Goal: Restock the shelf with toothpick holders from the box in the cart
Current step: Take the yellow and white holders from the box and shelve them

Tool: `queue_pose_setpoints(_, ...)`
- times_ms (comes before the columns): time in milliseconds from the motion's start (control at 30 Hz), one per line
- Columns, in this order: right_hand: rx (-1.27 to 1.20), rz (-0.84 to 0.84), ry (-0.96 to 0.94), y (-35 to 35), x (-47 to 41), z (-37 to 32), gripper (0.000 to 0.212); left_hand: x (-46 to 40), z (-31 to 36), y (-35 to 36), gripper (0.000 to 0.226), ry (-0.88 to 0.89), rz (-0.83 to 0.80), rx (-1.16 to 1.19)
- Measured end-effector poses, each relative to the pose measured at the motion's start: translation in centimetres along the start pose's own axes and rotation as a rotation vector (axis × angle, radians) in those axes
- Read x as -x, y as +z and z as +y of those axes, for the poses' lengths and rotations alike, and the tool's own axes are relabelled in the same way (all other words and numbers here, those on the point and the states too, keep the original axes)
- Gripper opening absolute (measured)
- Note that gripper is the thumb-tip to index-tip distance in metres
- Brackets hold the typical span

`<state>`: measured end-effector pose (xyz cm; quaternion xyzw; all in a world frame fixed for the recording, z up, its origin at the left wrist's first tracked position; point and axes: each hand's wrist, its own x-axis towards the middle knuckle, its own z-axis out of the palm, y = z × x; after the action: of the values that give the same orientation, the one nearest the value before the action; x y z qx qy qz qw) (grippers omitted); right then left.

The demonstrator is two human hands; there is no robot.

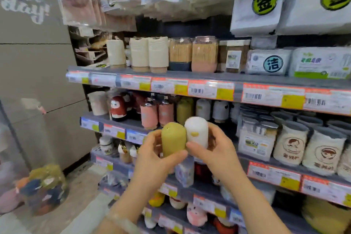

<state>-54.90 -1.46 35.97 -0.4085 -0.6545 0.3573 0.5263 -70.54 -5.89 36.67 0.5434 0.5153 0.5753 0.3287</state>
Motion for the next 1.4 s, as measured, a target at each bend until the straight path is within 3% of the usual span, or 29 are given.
queue_pose_setpoints(300, 0.327, 0.276, 0.162, 1.5, -5.3, -0.2, 0.045, -5.9, -1.5, -2.7, 0.049, 0.027, -0.188, 0.022)
queue_pose_setpoints(633, 0.379, 0.293, 0.335, 1.2, -8.8, 1.4, 0.046, -8.5, -1.3, -1.5, 0.055, 0.034, -0.231, 0.114)
queue_pose_setpoints(867, 0.455, 0.257, 0.399, 0.9, -10.5, 2.7, 0.063, -9.5, -1.3, -0.7, 0.051, 0.070, -0.222, 0.049)
queue_pose_setpoints(1000, 0.470, 0.345, 0.261, 1.0, -9.4, 3.0, 0.061, -10.0, -1.5, -0.1, 0.054, 0.079, -0.185, -0.047)
queue_pose_setpoints(1167, 0.415, 0.577, -0.051, 1.2, -7.7, 2.6, 0.033, -10.4, -2.1, 1.5, 0.052, 0.105, -0.108, -0.196)
queue_pose_setpoints(1233, 0.346, 0.544, -0.083, 1.4, -7.2, 1.9, 0.027, -10.4, -2.4, 2.0, 0.052, 0.107, -0.081, -0.250)
queue_pose_setpoints(1400, 0.332, 0.171, -0.020, 1.4, -7.3, 1.3, 0.025, -10.6, -3.2, 2.3, 0.050, 0.148, -0.095, -0.409)
